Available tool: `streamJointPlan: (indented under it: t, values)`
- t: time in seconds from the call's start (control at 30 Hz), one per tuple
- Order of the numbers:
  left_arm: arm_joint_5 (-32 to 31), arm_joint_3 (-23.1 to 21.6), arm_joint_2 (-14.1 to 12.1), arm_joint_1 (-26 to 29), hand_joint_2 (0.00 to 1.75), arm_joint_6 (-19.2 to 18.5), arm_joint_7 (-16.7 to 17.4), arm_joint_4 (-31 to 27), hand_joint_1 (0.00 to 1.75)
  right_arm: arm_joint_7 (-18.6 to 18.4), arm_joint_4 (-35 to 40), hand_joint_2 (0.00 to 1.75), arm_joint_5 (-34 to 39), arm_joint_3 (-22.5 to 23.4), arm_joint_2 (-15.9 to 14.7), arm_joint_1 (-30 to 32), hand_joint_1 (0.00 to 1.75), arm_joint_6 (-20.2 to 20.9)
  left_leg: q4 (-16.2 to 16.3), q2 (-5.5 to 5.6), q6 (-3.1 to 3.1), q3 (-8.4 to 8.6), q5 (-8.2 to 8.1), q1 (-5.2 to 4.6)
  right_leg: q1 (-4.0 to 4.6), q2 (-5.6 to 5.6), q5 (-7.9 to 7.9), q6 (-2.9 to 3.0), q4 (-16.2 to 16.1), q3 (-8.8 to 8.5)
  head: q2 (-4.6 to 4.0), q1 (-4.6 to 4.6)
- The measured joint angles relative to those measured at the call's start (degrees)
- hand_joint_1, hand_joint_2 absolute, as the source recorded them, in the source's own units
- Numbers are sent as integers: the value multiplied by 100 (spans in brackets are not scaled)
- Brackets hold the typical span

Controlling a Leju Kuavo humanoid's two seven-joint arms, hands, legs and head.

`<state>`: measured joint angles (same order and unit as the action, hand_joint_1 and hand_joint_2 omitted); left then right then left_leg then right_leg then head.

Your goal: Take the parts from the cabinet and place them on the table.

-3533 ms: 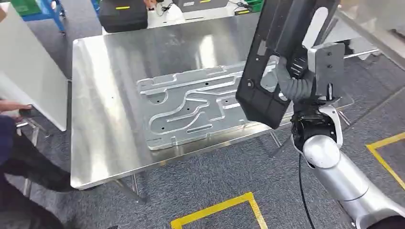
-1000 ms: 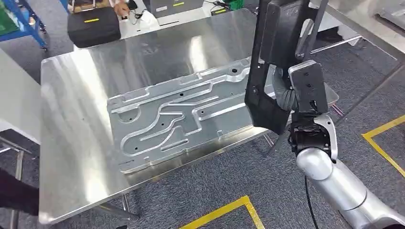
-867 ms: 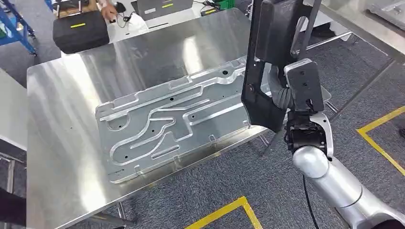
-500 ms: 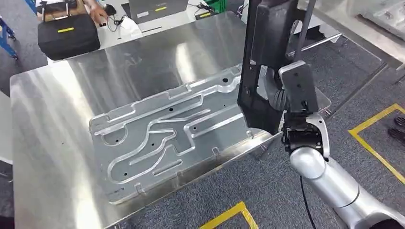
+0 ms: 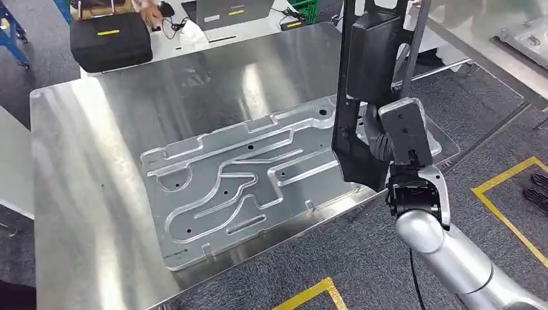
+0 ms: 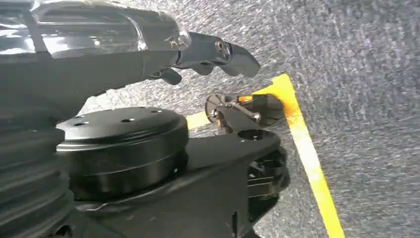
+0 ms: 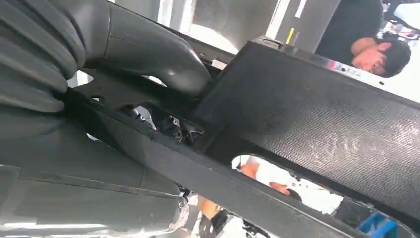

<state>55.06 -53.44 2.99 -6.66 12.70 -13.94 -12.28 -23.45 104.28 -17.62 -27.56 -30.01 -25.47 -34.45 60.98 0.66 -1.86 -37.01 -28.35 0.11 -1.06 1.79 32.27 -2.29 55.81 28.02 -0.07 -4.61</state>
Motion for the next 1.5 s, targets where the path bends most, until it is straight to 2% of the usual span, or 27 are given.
streamJointPlan:
  t: [0.17,0.4,0.47,0.53,0.57,0.63,0.67,0.7,0.73,0.77,0.8,0.83,0.87,0.9,1.0,1.03,1.07,1.1,1.17,1.2,1.23,1.27,1.3,1.33,1.37,1.4,1.5]
  values:
    - [0,0,2,-78,175,0,42,-2,0,-2,116,175,-44,46,-7,-76,175,41,0,-35,-29,20,26,-5,-2,18,-35,-54,7,-1,0,15]
    - [-13,0,2,-95,175,0,59,0,0,-11,223,175,-219,52,-31,-81,175,162,1,-41,-26,35,37,-5,-1,25,-41,-61,33,-2,0,24]
    - [-17,-2,-4,-99,175,0,57,0,0,-74,247,175,-422,52,-33,-83,175,269,10,-39,-85,37,18,-47,-19,32,-74,-140,-38,-23,0,37]
    - [-22,-2,-7,-106,175,0,57,-2,0,-133,304,175,-617,57,-44,-76,175,354,-161,-41,-140,135,88,13,-24,-31,-20,-155,15,-15,0,59]
    - [-26,-2,-7,-111,175,0,50,-2,0,-140,317,175,-660,52,-59,-85,175,380,-193,-42,-150,166,95,16,-12,-97,112,-153,242,87,0,28]
    - [-26,-2,-7,-112,175,0,52,-2,0,-179,323,175,-699,50,-63,-84,175,409,-195,-45,-151,184,88,15,-10,-123,540,-163,1176,569,0,-18]
    - [-26,-2,-9,-110,175,0,52,0,0,-197,323,175,-701,39,-61,-58,175,420,-193,-42,-147,187,79,13,-11,-126,681,-170,1623,833,0,-11]
    - [-26,-2,-7,-109,175,0,52,0,0,-212,323,175,-699,35,-61,-41,175,424,-192,-31,-134,193,70,13,-12,-127,672,-167,1836,990,0,-15]
    - [-26,-2,-9,-107,175,0,52,0,0,-219,323,175,-701,33,-61,-37,175,426,-192,2,-115,214,58,14,-19,-130,494,-161,1750,1002,2,-26]
    - [-26,-2,-7,-109,175,0,55,0,0,-219,326,175,-702,35,-61,-40,175,426,-187,40,-92,237,43,19,-25,-128,220,-152,1447,906,0,-24]
    - [-26,-2,-7,-113,175,0,55,0,0,-219,330,175,-706,37,-61,-41,175,426,-186,81,-68,273,27,21,-34,-99,-121,-143,957,718,0,-31]
    - [-26,-2,0,-119,175,0,55,0,0,-219,332,175,-706,37,-63,-41,175,428,-185,129,-40,303,11,21,-61,35,-405,-139,473,535,0,-41]
    - [-28,-4,4,-127,175,0,55,0,0,-221,328,175,-710,37,-63,-32,175,431,-186,160,-2,252,5,16,-98,339,-380,-133,301,421,0,-29]
    - [-33,-7,7,-160,175,0,59,-2,0,-227,338,175,-717,44,-70,-34,175,441,-148,238,43,218,16,10,-93,325,-348,-109,141,395,0,13]
    - [-39,-7,9,-163,175,0,66,-2,0,-247,356,175,-750,42,-85,-13,175,468,-188,453,181,149,92,47,-52,98,-331,5,155,417,0,22]
    - [-39,-7,6,-159,175,0,66,0,0,-247,365,175,-765,44,-83,-27,175,485,-175,423,190,145,-11,52,-93,-13,-360,52,102,376,0,20]
    - [-42,-9,7,-163,175,0,63,0,0,-247,374,175,-774,41,-79,-32,175,507,-18,81,221,79,-108,12,-81,-78,-352,82,82,349,0,71]
    - [-42,-7,4,-171,175,0,63,0,0,-247,387,175,-789,44,-81,-34,175,511,315,-45,246,-91,-281,32,-63,-156,-344,110,82,343,0,149]
    - [-42,-9,4,-168,175,0,61,0,0,-254,400,175,-813,42,-81,-31,175,529,1221,-82,285,-562,-604,59,-38,-317,-324,144,89,325,0,186]
    - [-42,-9,7,-161,175,0,61,0,0,-254,400,175,-817,37,-79,-25,175,533,1530,-82,297,-748,-640,58,-30,-395,-308,154,90,315,0,206]
    - [-42,-9,4,-157,175,0,61,0,0,-254,400,175,-818,37,-79,-19,175,544,1508,-86,294,-777,-521,58,-21,-468,-291,161,90,292,0,216]
    - [-42,-11,4,-156,175,0,61,0,0,-258,400,175,-820,37,-79,-19,175,546,1260,-104,287,-672,-307,57,-14,-527,-265,151,90,261,0,219]
    - [-42,-11,4,-156,175,0,61,0,0,-262,400,175,-826,39,-79,-20,175,548,832,-173,266,-463,-31,49,-8,-584,-233,139,92,215,0,219]
    - [-46,-11,2,-156,175,0,61,0,0,-262,406,175,-837,39,-79,-20,175,555,290,-375,228,-195,257,27,-1,-641,-192,122,93,153,0,223]
    - [-50,-11,0,-159,175,0,61,0,0,-262,406,175,-846,39,-79,-20,175,562,38,-735,189,-50,208,-49,17,-684,-158,93,86,119,0,225]
    - [-52,-11,2,-172,175,0,59,0,0,-262,409,175,-868,44,-83,-28,175,562,-85,-745,141,-1,190,-95,63,-726,-122,49,124,123,0,258]
    - [-59,-15,11,-172,175,-2,57,0,0,-273,409,175,-874,42,-94,-27,175,577,-96,-489,39,-45,134,-96,69,-971,-89,-8,77,73,0,212]
